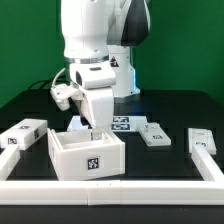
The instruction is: Assemble cabinet
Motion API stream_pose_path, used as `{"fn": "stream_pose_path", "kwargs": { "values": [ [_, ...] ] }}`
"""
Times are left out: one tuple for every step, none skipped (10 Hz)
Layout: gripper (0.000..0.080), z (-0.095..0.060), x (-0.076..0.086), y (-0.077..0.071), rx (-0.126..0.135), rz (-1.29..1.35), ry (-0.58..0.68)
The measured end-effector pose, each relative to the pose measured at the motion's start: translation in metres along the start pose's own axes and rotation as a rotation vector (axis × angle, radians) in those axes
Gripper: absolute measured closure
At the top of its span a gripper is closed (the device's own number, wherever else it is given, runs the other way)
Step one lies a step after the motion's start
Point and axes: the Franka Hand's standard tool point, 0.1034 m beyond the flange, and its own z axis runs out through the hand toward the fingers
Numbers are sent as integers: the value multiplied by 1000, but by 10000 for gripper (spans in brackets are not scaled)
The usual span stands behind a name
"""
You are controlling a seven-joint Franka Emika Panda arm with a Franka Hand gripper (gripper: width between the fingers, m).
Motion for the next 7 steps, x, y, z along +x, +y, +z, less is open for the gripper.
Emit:
{"fn": "stream_pose_path", "kwargs": {
  "values": [
    [1, 5, -1, 3, 3, 2, 4],
    [1, 6, -2, 6, 4, 12, 5],
    [114, 4, -4, 8, 3, 21, 3],
    [114, 5, -4, 7, 4, 22, 4],
    [296, 5, -4, 7, 5, 23, 4],
    [432, 5, -4, 7, 5, 23, 4],
    [432, 5, -4, 6, 5, 24, 5]
  ]
}}
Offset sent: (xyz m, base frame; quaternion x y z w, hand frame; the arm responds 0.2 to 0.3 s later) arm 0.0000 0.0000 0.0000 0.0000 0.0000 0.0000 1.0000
